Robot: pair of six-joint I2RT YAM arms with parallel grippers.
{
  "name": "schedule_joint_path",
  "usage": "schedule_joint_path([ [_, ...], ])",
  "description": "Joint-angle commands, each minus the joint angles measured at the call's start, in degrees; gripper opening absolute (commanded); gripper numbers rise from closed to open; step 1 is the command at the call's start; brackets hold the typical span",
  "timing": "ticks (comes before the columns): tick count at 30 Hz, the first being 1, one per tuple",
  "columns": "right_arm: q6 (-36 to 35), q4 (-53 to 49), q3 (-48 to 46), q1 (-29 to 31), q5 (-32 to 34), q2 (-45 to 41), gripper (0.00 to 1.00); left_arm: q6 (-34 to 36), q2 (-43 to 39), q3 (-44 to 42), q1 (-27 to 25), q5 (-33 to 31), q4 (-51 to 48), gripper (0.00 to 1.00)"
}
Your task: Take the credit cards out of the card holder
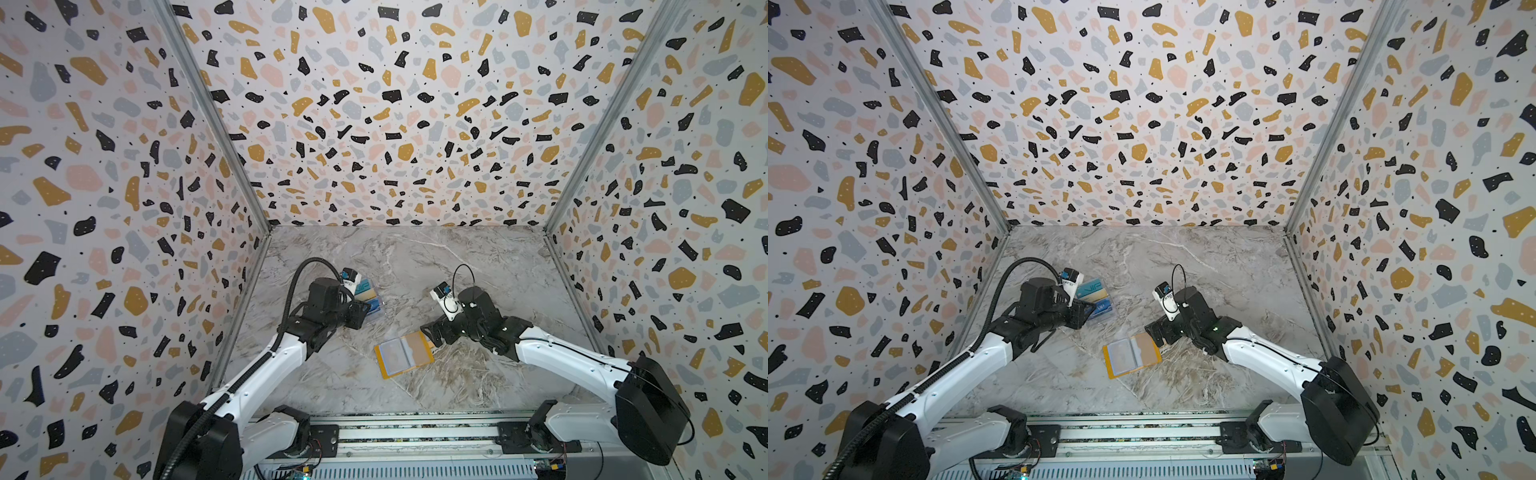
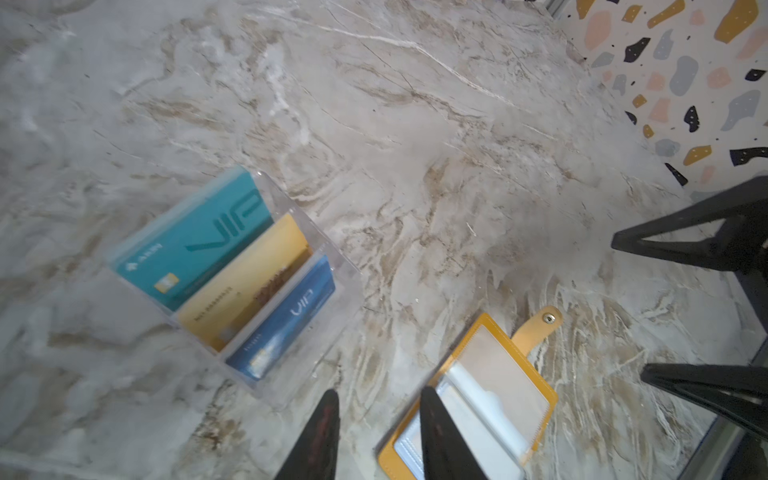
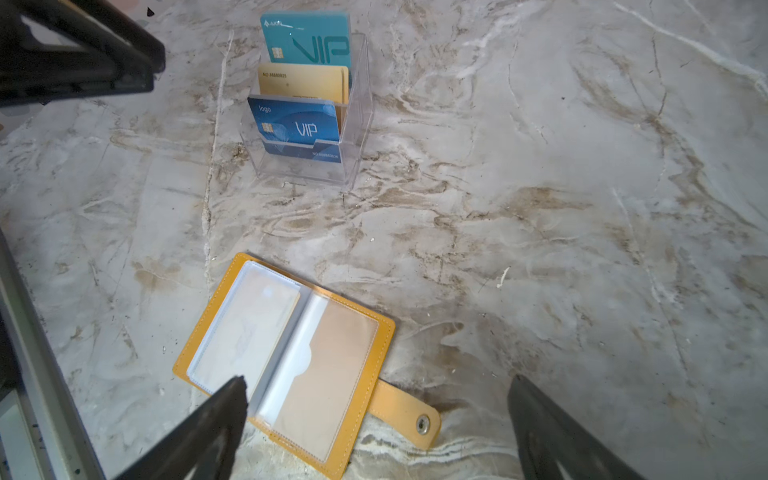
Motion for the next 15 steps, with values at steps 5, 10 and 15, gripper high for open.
schedule_joint_path([
  [5,1.10,-0.96,2.52,1.04,-0.60,0.06,0.97,-6.63,-3.71,-5.50,-3.45,-0.78,4.28,0.31],
  [10,1.37,-1.27,2.63,1.48,-0.10,0.33,0.97,-8.64,-4.49,-8.43,-5.85,-0.68,5.71,0.28],
  [15,1.97,-1.62,2.72,2.10,0.55,0.70,0.97,-10.32,-4.66,-11.45,-8.45,-1.27,7.56,0.21],
])
